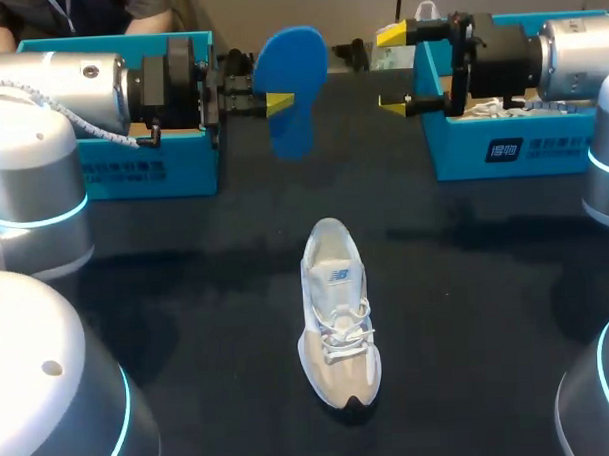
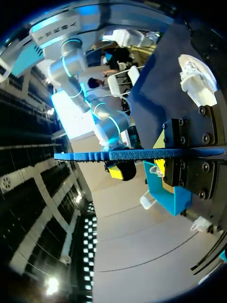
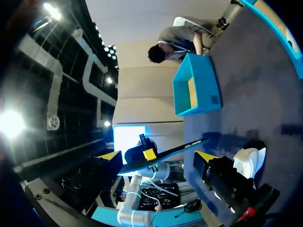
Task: Take the shoe out of the shoebox, open the shoe tongue, remove and reinsert the insole, then place the shoe into the shoebox
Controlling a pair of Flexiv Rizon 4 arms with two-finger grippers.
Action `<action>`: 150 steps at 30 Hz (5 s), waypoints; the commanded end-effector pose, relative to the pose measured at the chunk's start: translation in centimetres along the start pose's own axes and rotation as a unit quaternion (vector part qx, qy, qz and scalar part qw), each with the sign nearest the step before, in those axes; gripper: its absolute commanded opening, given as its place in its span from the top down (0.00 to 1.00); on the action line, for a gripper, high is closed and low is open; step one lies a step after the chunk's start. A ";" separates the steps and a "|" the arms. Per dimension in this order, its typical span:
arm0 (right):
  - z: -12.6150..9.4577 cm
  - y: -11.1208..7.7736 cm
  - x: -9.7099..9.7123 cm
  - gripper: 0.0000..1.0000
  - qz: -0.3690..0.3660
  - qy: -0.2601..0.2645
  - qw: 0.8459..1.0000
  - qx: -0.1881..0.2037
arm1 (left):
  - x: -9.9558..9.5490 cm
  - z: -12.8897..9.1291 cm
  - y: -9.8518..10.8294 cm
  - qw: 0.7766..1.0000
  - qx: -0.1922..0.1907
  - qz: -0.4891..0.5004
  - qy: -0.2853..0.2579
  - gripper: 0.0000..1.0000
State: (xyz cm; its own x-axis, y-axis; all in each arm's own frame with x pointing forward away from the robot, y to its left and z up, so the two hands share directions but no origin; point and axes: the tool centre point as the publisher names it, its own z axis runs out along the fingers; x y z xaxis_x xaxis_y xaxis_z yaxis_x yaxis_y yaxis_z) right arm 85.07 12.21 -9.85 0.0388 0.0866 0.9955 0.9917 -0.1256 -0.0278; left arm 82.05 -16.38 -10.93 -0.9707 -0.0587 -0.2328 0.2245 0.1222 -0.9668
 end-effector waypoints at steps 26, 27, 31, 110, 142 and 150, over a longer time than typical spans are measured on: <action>0.1 0.0 0.0 0.00 0.000 -0.001 1.000 0.000 | -0.2 -1.1 1.0 0.901 -0.049 -0.425 0.070 1.00; 0.1 0.0 0.0 0.00 0.000 -0.001 1.000 0.000 | 0.0 -1.1 1.1 0.899 -0.047 -0.430 0.074 1.00; 0.1 0.0 0.0 0.00 0.000 -0.001 1.000 0.000 | 0.8 -0.3 1.7 0.889 -0.050 -0.448 0.076 1.00; 1.2 -0.6 4.5 0.00 -0.037 -0.350 0.935 0.033 | 0.5 4.4 9.2 0.629 0.045 -0.770 0.098 1.00; 8.5 -2.8 3.0 0.00 -0.052 -0.602 0.796 0.019 | 0.5 4.4 9.2 0.629 0.045 -0.770 0.098 1.00; 9.1 -3.1 2.2 0.00 -0.063 -0.617 0.784 0.024 | 0.5 4.4 9.2 0.629 0.045 -0.770 0.098 1.00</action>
State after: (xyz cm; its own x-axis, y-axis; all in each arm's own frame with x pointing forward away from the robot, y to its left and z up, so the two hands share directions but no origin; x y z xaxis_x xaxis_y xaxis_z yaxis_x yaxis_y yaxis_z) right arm 83.05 21.25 -8.45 0.0025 0.9748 0.2230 0.9995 -0.0095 0.0304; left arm 84.03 -19.60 -20.36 -0.0337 0.0840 0.9959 -0.9993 0.0152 -0.0351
